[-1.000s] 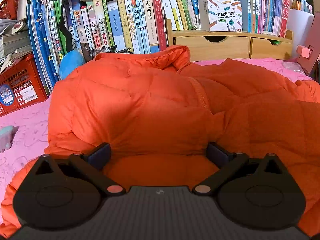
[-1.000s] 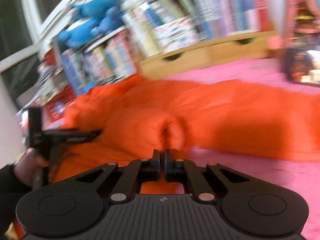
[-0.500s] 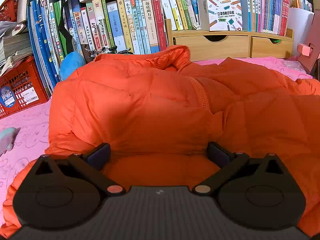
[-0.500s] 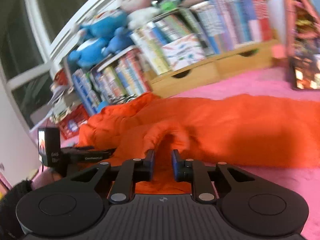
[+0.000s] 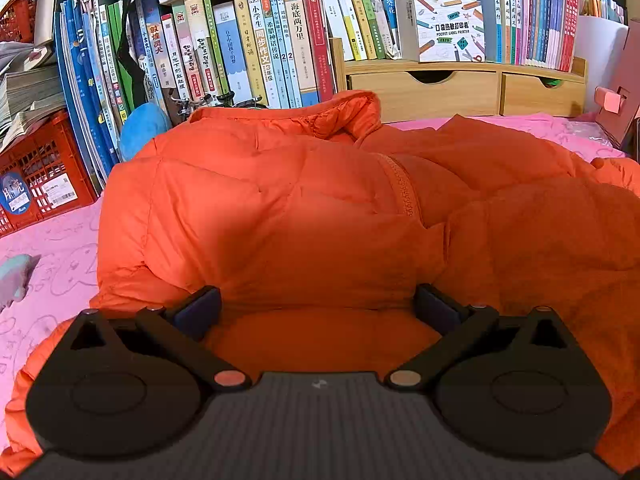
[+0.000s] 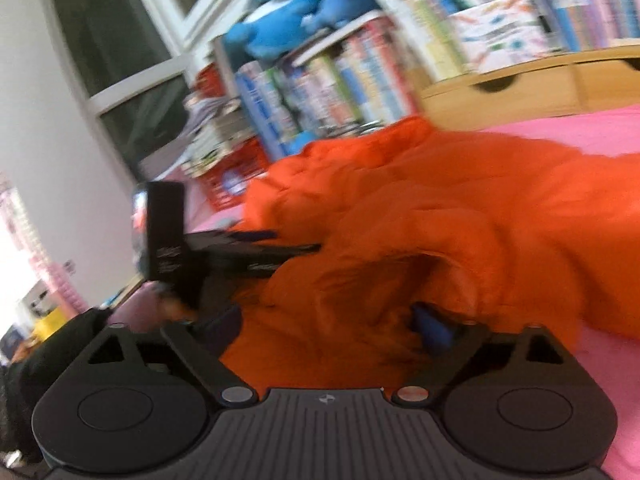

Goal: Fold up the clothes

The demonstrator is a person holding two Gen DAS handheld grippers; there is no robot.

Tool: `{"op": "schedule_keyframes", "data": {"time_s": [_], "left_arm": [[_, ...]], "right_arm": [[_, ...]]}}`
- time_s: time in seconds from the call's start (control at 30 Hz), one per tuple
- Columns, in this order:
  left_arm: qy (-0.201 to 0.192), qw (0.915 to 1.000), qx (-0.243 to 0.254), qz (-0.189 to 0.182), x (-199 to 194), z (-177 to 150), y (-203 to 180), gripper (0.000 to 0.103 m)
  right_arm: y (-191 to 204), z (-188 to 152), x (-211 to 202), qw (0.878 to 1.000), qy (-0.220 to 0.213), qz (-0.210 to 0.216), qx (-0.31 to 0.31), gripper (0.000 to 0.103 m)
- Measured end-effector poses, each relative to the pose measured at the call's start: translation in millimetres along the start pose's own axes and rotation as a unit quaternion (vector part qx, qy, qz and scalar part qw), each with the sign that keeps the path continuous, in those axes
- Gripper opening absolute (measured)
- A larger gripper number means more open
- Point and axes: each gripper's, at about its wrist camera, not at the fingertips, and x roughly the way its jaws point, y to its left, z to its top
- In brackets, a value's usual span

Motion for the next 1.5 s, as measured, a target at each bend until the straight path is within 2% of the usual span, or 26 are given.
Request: {"op": "schedule_keyframes", "data": {"time_s": [0.07, 0.13, 0.17, 0.2, 0.23, 0.27, 0.3, 0.4, 0.5, 0.57, 0.83, 1.0, 1.07, 1.17, 1.33, 1.4, 1.5], "left_arm": [[0.000, 1.0000, 0.000, 0.000, 0, 0, 0, 0.103], [0.000, 1.0000, 0.000, 0.000, 0, 0, 0, 0.103], [0.000, 1.0000, 0.000, 0.000, 0, 0, 0, 0.103], [0.000, 1.0000, 0.000, -0.001, 0, 0, 0, 0.103], [0.000, 1.0000, 0.000, -0.001, 0, 0, 0, 0.103], [0.000, 1.0000, 0.000, -0.001, 0, 0, 0, 0.103], [0.000, 1.0000, -0.001, -0.001, 0, -1, 0, 0.103], [0.000, 1.0000, -0.001, -0.002, 0, -1, 0, 0.103], [0.000, 1.0000, -0.002, -0.004, 0, -1, 1, 0.103], [0.000, 1.0000, -0.003, -0.006, 0, -1, 2, 0.103], [0.000, 1.0000, -0.002, -0.006, 0, -1, 1, 0.103], [0.000, 1.0000, 0.000, -0.005, 0, -1, 1, 0.103], [0.000, 1.0000, 0.001, -0.004, 0, -1, 1, 0.103], [-0.001, 1.0000, 0.003, -0.003, -1, -1, 1, 0.103], [-0.001, 1.0000, 0.003, -0.003, 0, -1, 1, 0.103], [-0.001, 1.0000, 0.003, -0.004, 0, -1, 1, 0.103], [0.000, 1.0000, 0.003, -0.004, 0, -1, 1, 0.103]], "right_arm": [[8, 0, 5, 1.000, 0.014, 0.010, -0.023, 0.098], [16, -1, 13, 0.998, 0.031, -0.029, -0.046, 0.089], [20, -1, 17, 0.996, 0.040, -0.055, -0.057, 0.070], [22, -2, 18, 0.994, 0.042, -0.082, -0.064, 0.044], [24, -2, 18, 0.991, 0.044, -0.108, -0.069, 0.036], [22, -2, 15, 0.989, 0.045, -0.122, -0.063, 0.023], [20, -2, 11, 0.988, 0.045, -0.136, -0.057, 0.016], [14, -8, -12, 0.983, 0.035, -0.176, -0.041, 0.013], [7, -17, -38, 0.980, 0.022, -0.195, -0.030, 0.008], [4, -22, -54, 0.978, 0.012, -0.207, -0.021, 0.007], [1, -31, -88, 0.977, -0.019, -0.212, 0.017, 0.007], [-12, -38, -110, 0.967, -0.031, -0.244, 0.060, 0.008], [-21, -41, -122, 0.963, -0.053, -0.248, 0.090, 0.012], [-28, -38, -130, 0.964, -0.091, -0.220, 0.121, 0.022], [-17, -18, -103, 0.974, -0.108, -0.175, 0.096, 0.045], [-14, -10, -87, 0.976, -0.109, -0.169, 0.085, 0.060], [-15, 0, -65, 0.978, -0.109, -0.151, 0.097, 0.061]]}}
